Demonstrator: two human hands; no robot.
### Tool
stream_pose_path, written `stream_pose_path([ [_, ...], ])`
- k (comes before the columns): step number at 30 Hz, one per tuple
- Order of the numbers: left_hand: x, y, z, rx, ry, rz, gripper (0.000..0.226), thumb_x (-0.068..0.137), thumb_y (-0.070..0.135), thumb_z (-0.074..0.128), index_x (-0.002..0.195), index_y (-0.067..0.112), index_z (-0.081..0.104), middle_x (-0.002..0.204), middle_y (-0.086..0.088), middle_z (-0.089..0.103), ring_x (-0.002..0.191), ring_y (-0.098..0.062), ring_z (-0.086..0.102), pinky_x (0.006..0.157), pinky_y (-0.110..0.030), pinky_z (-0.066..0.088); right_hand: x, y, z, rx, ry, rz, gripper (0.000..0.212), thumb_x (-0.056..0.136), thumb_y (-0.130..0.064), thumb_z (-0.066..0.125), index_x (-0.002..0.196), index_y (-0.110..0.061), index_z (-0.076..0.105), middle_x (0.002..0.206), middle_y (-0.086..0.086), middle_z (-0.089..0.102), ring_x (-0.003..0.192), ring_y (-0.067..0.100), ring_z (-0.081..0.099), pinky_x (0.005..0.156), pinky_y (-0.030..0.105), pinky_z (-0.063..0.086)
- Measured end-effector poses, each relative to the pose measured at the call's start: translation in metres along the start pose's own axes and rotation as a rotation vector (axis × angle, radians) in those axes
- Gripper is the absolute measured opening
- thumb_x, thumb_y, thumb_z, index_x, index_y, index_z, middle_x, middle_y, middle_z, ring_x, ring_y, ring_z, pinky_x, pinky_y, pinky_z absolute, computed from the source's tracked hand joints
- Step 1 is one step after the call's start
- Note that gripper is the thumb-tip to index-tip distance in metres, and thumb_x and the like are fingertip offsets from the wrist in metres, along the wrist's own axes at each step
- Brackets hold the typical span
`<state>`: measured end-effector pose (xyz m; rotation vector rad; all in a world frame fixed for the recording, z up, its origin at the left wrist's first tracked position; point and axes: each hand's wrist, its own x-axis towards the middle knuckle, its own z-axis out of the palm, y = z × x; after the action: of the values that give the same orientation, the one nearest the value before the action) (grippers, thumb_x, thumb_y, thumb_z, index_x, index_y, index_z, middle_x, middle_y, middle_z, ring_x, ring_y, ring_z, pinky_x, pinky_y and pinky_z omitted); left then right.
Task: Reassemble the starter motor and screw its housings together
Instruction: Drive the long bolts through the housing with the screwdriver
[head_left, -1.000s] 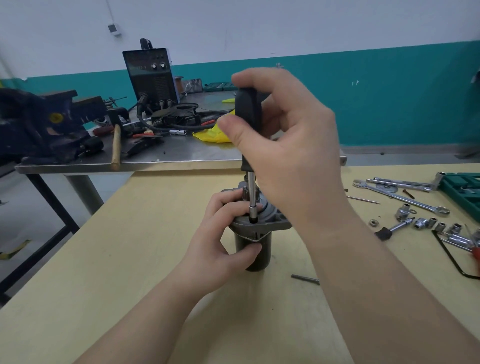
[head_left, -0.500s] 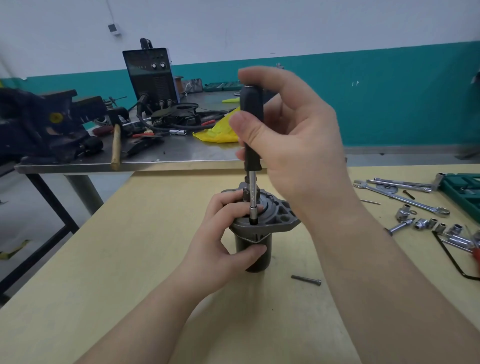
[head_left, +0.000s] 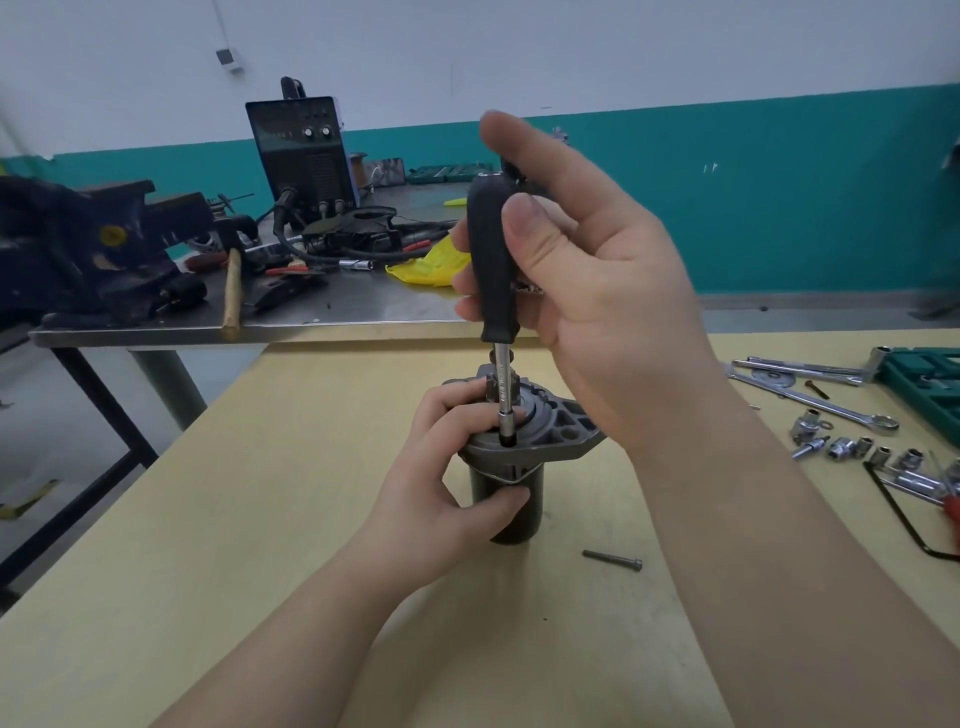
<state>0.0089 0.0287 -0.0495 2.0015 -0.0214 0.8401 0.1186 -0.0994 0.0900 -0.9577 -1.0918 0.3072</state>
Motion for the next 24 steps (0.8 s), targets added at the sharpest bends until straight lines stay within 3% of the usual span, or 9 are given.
stream_pose_path([
  [3,-0.001,0.001,0.000,-0.016,-0.001,-0.006,0.056,0.078,0.016,0.079,0.131,0.034,0.069,0.148,0.004,0.049,0.154,-0.031,0.038,0.120,-0.059,0.040,0.001,0.003,0.005,-0.138,0.066,-0.087,0.039,0.104,-0.014,0.066,0.141,-0.026,0.065,0.086,-0.009,0.067,0.083,0.033,0.071,0.076,0.053,0.067],
  [9,-0.001,0.003,0.002,-0.032,0.002,-0.022,0.050,0.077,0.017,0.078,0.126,0.027,0.070,0.147,-0.002,0.051,0.152,-0.031,0.039,0.118,-0.061,0.041,-0.001,0.007,0.011,-0.683,0.316,-0.404,0.025,0.097,-0.021,0.076,0.122,-0.020,0.075,0.099,0.000,0.066,0.086,0.018,0.066,0.078,0.035,0.059],
  [11,-0.001,0.003,0.001,-0.024,0.000,-0.012,0.053,0.078,0.016,0.079,0.128,0.029,0.070,0.147,-0.001,0.051,0.153,-0.031,0.038,0.118,-0.060,0.041,0.001,0.006,0.009,-0.598,0.271,-0.350,0.027,0.097,-0.024,0.077,0.123,-0.021,0.076,0.099,-0.002,0.070,0.088,0.016,0.069,0.082,0.039,0.061],
  [14,0.000,0.002,0.000,-0.014,-0.002,-0.001,0.056,0.079,0.016,0.080,0.131,0.035,0.069,0.147,0.004,0.050,0.153,-0.030,0.040,0.120,-0.058,0.041,0.003,-0.001,0.002,-0.271,0.116,-0.137,0.024,0.102,-0.023,0.069,0.126,-0.025,0.075,0.103,-0.012,0.072,0.100,0.021,0.073,0.088,0.046,0.065],
  [16,0.000,0.002,0.000,-0.010,-0.005,-0.003,0.057,0.080,0.016,0.080,0.131,0.039,0.068,0.148,0.006,0.050,0.153,-0.029,0.040,0.120,-0.057,0.042,0.002,-0.004,-0.003,-0.141,0.034,-0.048,0.026,0.105,-0.017,0.060,0.123,-0.029,0.075,0.104,-0.006,0.074,0.100,0.030,0.075,0.085,0.045,0.066],
  [18,0.000,0.002,0.000,-0.006,-0.004,0.002,0.058,0.080,0.015,0.080,0.132,0.039,0.068,0.148,0.007,0.050,0.153,-0.029,0.040,0.119,-0.057,0.043,0.001,-0.006,-0.005,-0.137,0.000,-0.052,0.028,0.105,-0.011,0.060,0.124,-0.028,0.073,0.102,0.004,0.074,0.097,0.036,0.076,0.082,0.046,0.066],
  [20,0.001,0.002,0.000,-0.006,0.001,0.009,0.058,0.080,0.015,0.080,0.132,0.038,0.068,0.148,0.006,0.050,0.152,-0.030,0.041,0.119,-0.058,0.043,0.001,-0.005,-0.005,-0.169,0.021,-0.074,0.028,0.103,-0.011,0.065,0.125,-0.027,0.071,0.090,0.001,0.072,0.091,0.038,0.076,0.078,0.051,0.067],
  [22,0.000,0.003,0.001,-0.007,0.006,0.017,0.058,0.079,0.014,0.079,0.132,0.036,0.068,0.147,0.006,0.050,0.151,-0.031,0.042,0.118,-0.058,0.043,0.003,-0.002,-0.002,-0.185,0.042,-0.080,0.028,0.101,-0.012,0.068,0.125,-0.027,0.071,0.086,-0.003,0.070,0.086,0.031,0.077,0.075,0.053,0.067],
  [24,0.000,0.004,0.001,-0.010,0.008,0.021,0.057,0.079,0.015,0.079,0.131,0.035,0.068,0.147,0.006,0.051,0.150,-0.033,0.043,0.118,-0.058,0.043,0.003,-0.001,0.002,-0.164,0.017,-0.069,0.030,0.101,-0.014,0.068,0.128,-0.029,0.071,0.096,-0.002,0.072,0.088,0.022,0.075,0.077,0.048,0.067],
])
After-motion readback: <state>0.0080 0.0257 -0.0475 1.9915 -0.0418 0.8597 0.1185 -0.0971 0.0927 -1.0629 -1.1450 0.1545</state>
